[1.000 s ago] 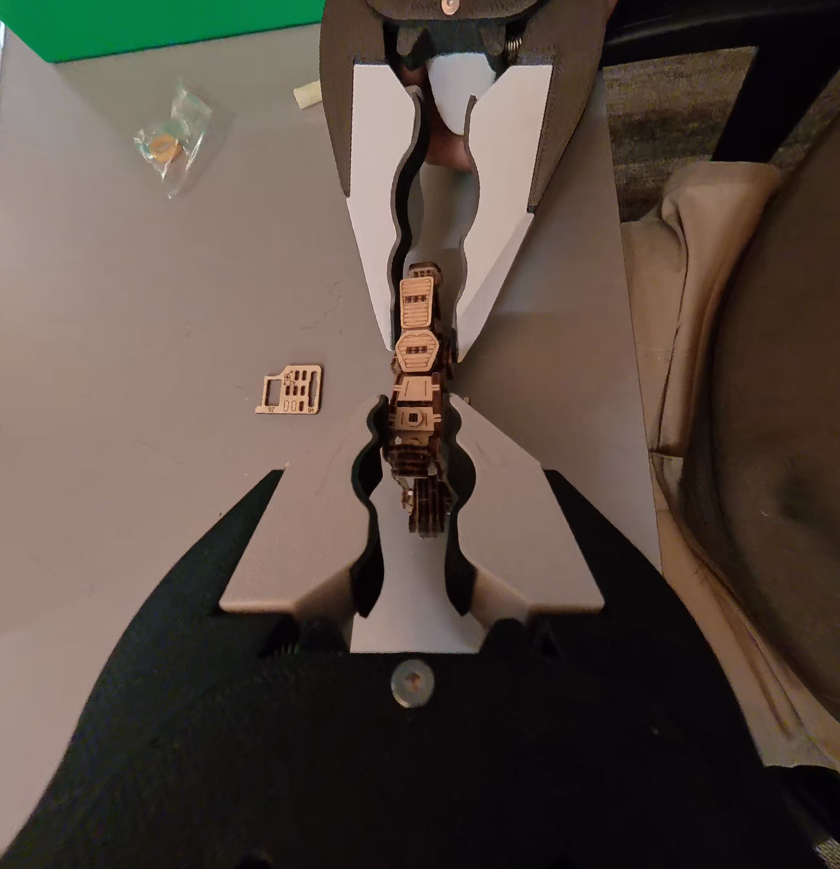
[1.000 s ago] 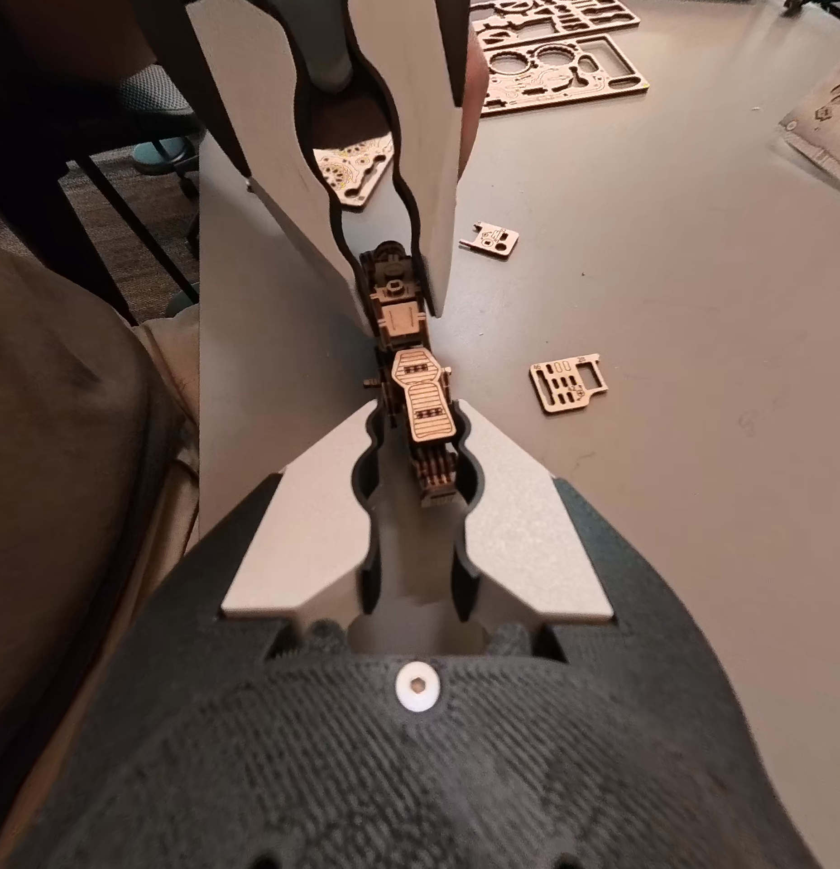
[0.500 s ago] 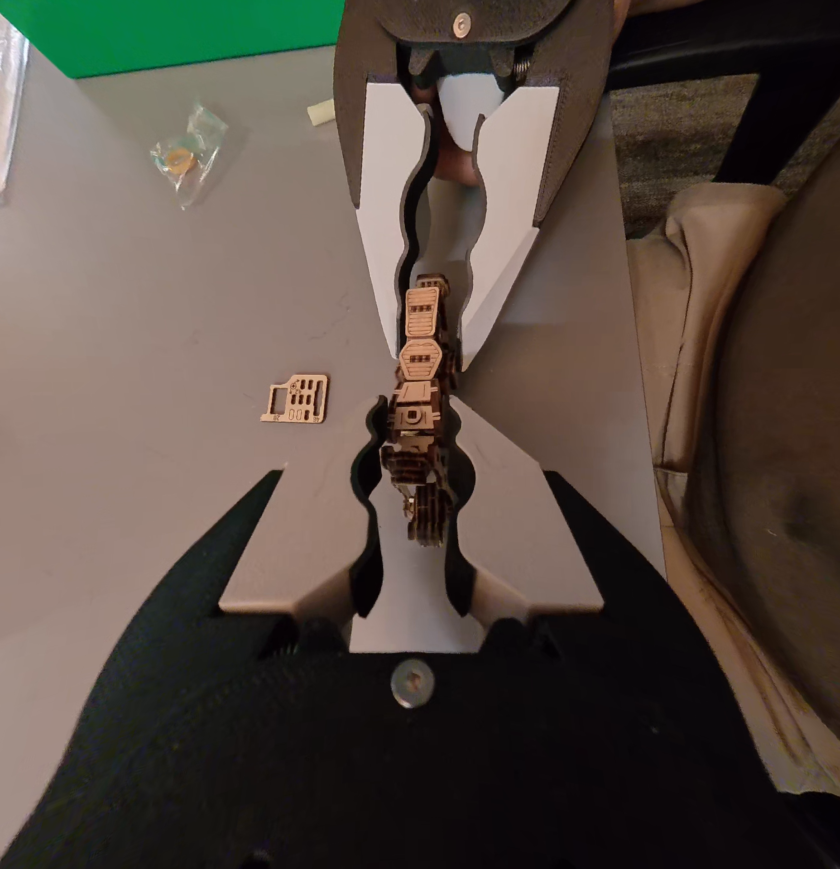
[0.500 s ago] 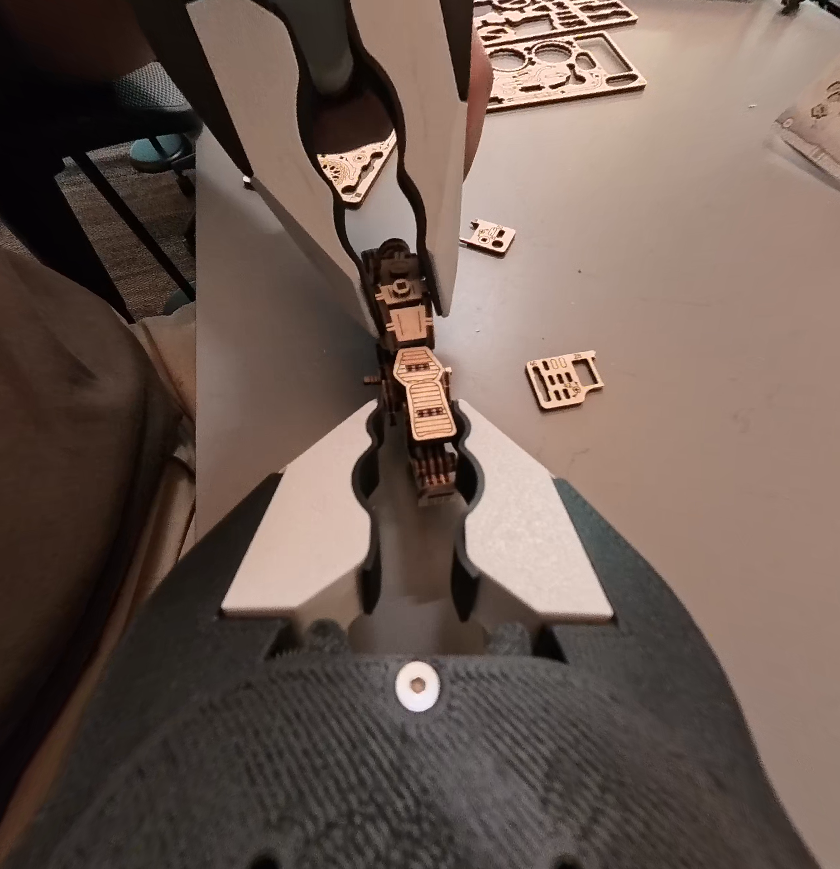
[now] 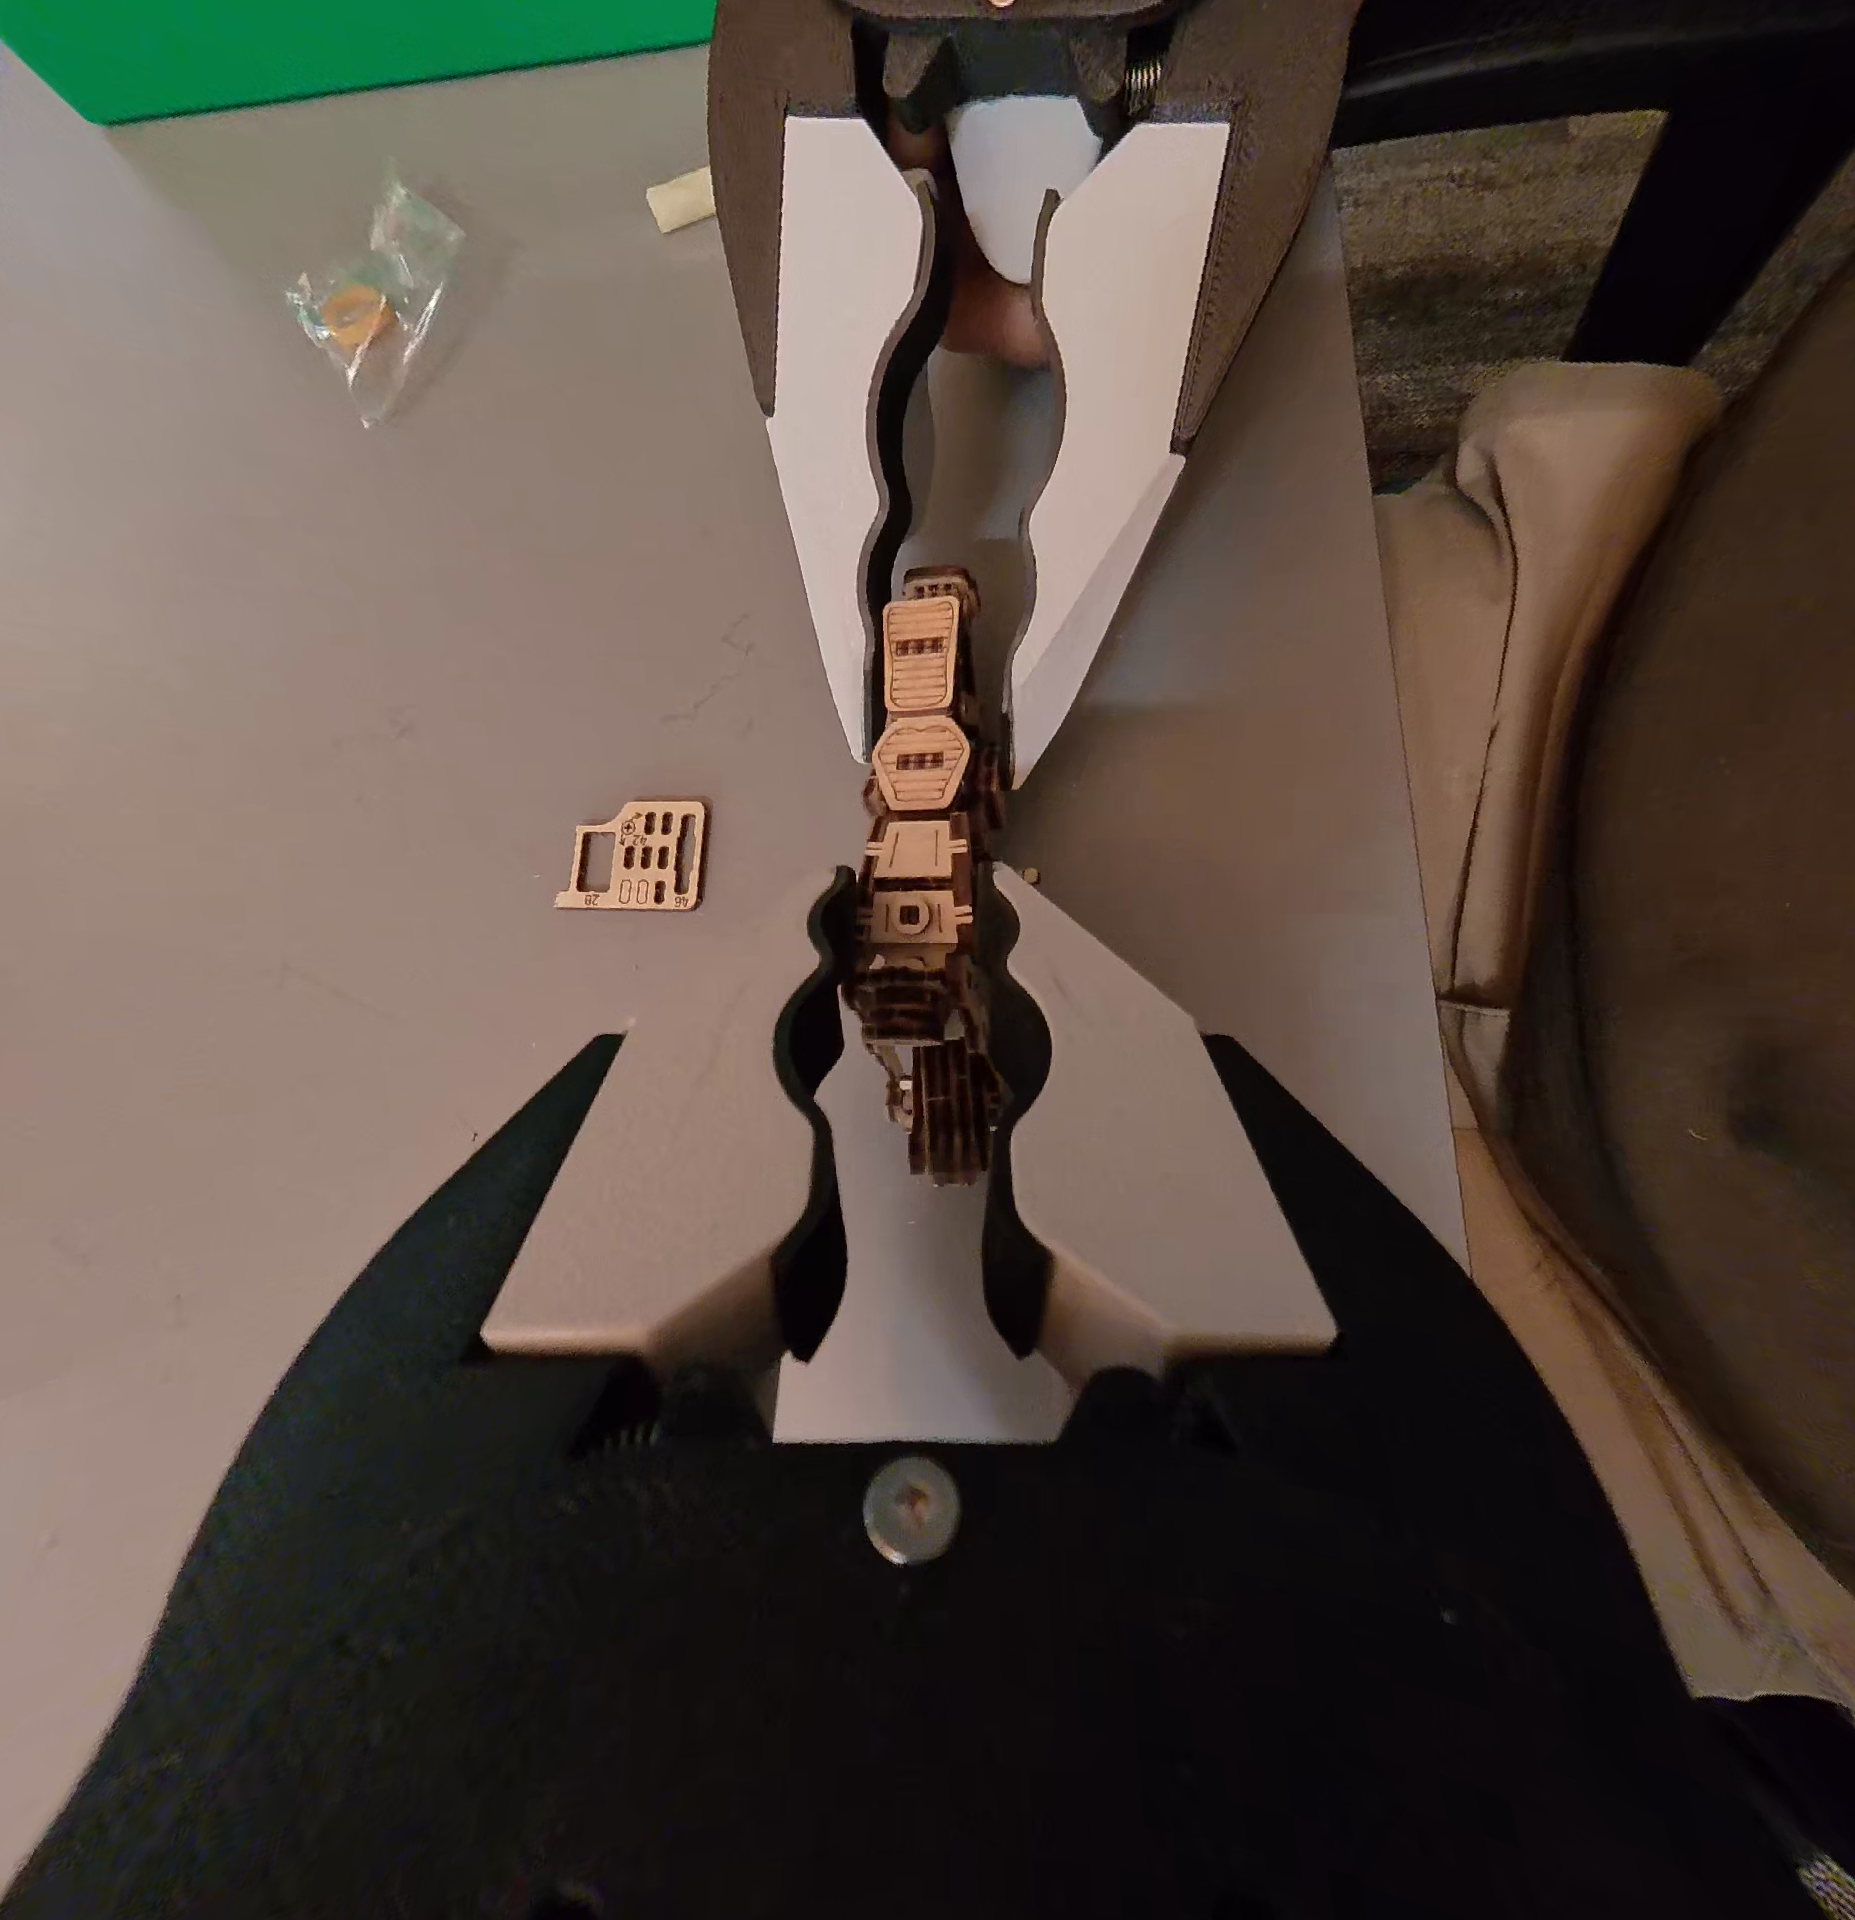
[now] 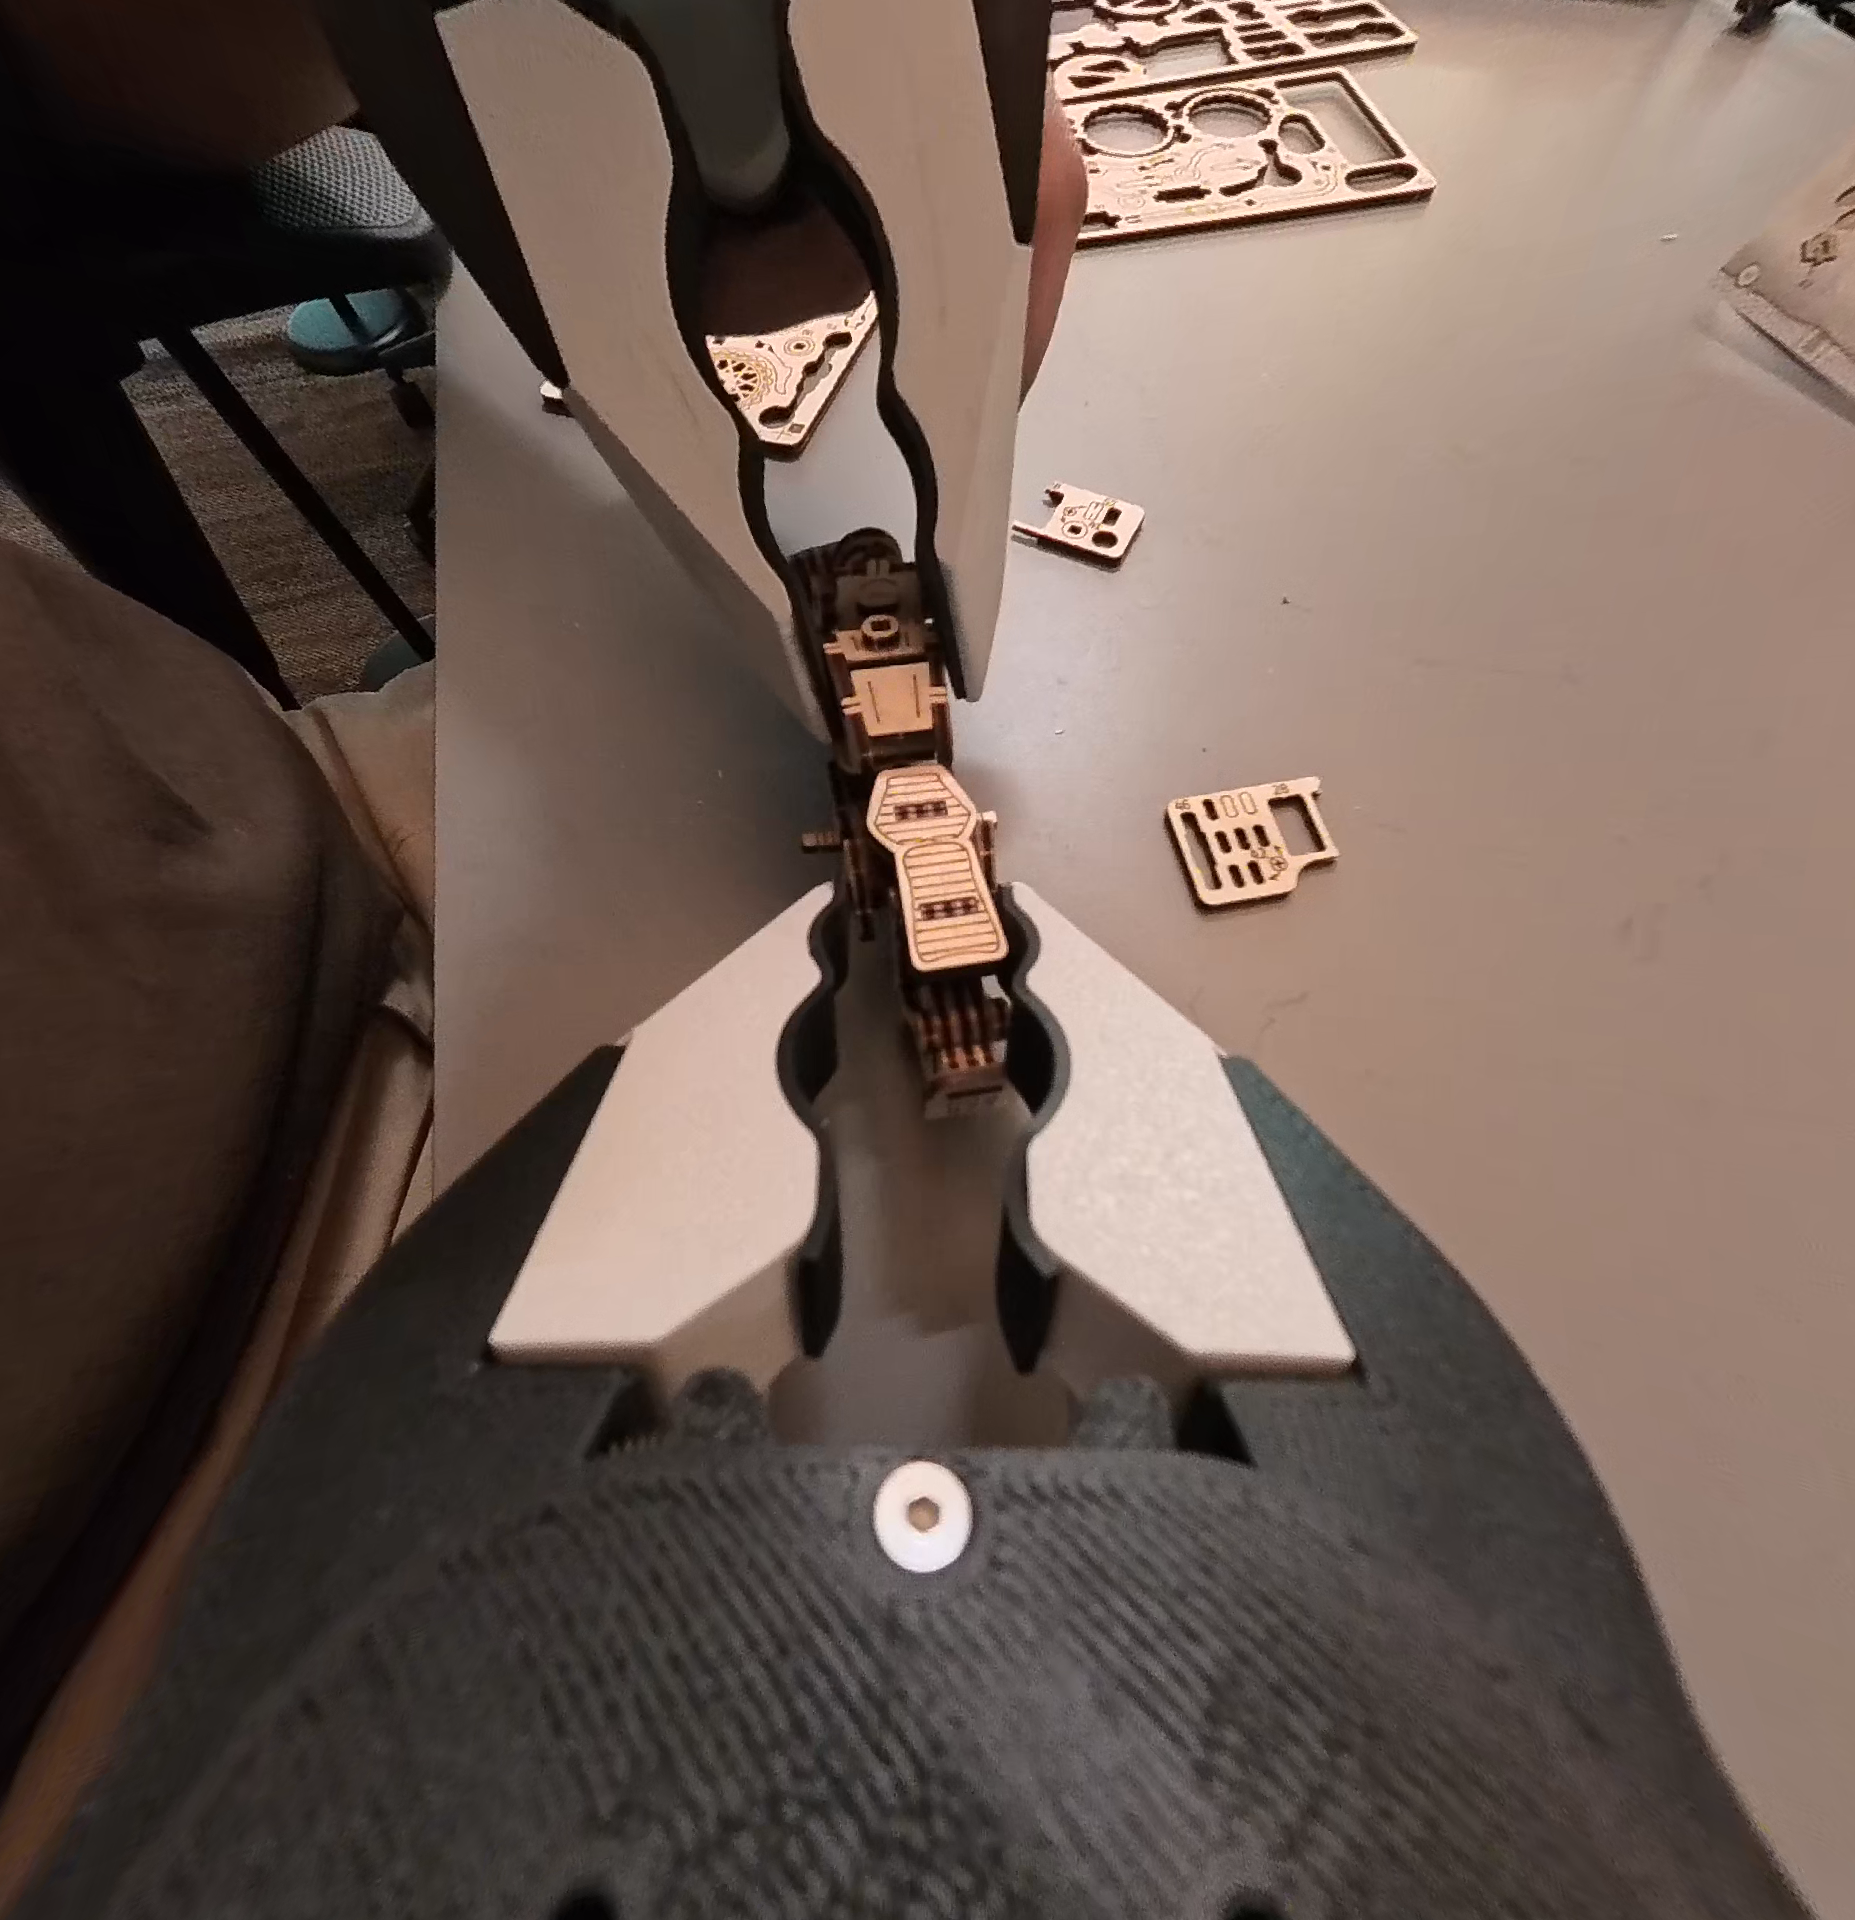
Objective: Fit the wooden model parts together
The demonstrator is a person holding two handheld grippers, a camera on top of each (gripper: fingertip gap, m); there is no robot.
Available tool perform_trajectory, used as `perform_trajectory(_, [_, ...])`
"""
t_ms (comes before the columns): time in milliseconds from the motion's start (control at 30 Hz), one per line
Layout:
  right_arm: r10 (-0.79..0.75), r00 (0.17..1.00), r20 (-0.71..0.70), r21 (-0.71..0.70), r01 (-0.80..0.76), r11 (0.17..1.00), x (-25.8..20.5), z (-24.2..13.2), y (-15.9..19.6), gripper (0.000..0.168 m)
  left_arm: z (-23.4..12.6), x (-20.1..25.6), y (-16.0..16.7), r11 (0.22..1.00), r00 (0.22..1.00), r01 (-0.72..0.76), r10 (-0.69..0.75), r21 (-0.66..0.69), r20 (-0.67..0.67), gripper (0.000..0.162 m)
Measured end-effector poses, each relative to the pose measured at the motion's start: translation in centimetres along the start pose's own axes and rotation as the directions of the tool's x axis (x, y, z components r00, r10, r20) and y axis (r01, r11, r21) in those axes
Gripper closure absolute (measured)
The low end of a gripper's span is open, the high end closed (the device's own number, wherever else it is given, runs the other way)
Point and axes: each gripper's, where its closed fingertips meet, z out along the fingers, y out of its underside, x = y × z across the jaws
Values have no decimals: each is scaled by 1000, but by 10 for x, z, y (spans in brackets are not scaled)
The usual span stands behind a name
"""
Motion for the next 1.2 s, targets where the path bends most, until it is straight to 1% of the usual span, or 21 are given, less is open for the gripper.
perform_trajectory(167, [0, 1000, -1, 1, 0, 1000, 0, 0, 0, 142, 1, 0, 1, 1000, 1000, -4, 4, 5, 8, 138])
perform_trajectory(200, [1, 1000, -3, 1, -1, 1000, 1, 0, 0, 142, 2, 1, 5, 1000, 1000, -8, 8, -15, 5, 126])
perform_trajectory(233, [2, 1000, -7, -1, -2, 1000, 1, 0, 0, 142, 3, 2, 6, 1000, 1000, -9, 9, -17, 4, 118])
perform_trajectory(367, [2, 1000, -6, -2, -3, 1000, 1, 1, 0, 142, 1, 9, 4, 999, 999, 34, -34, 4, -32, 104])
perform_trajectory(433, [7, 1000, -6, -1, -7, 1000, 2, 1, 0, 142, 3, 5, 8, 998, 998, 66, -66, -2, -3, 94])
perform_trajectory(533, [58, 998, 7, 1, -58, 998, 4, 0, 0, 142, 3, -10, 20, 993, 989, 115, -113, -17, 98, 86])
perform_trajectory(600, [101, 995, 21, 4, -101, 995, 6, -1, 0, 143, -4, -19, 21, 986, 973, 168, -169, 20, 154, 78])
perform_trajectory(667, [143, 989, 35, 15, -143, 990, 7, -2, -1, 143, -15, -27, 16, 964, 949, 241, -258, 107, 180, 75])
perform_trajectory(733, [182, 982, 46, 37, -184, 982, 10, -5, -4, 143, -27, -35, 10, 921, 911, 326, -366, 214, 188, 74])
perform_trajectory(833, [256, 963, 81, 99, -263, 960, 13, -10, -12, 143, -41, -46, 4, 828, 844, 427, -509, 362, 168, 71])
perform_trajectory(900, [313, 942, 123, 163, -330, 930, 15, -16, -22, 143, -45, -53, 6, 767, 796, 478, -584, 428, 160, 70])
perform_trajectory(967, [370, 914, 165, 231, -400, 887, 19, -24, -34, 143, -46, -55, 4, 687, 753, 530, -651, 497, 99, 67])
perform_trajectory(1033, [416, 886, 202, 305, -461, 833, 24, -33, -47, 143, -47, -49, -9, 600, 734, 568, -679, 563, -17, 64])
perform_trajectory(1067, [437, 872, 221, 338, -488, 805, 26, -38, -52, 143, -47, -45, -15, 568, 731, 581, -679, 583, -67, 64])
perform_trajectory(1133, [470, 845, 256, 387, -535, 751, 30, -46, -61, 143, -43, -38, -26, 542, 737, 587, -665, 601, -121, 67])
perform_trajectory(1200, [500, 813, 300, 414, -583, 699, 31, -51, -67, 143, -42, -34, -37, 512, 739, 583, -657, 632, -150, 78])
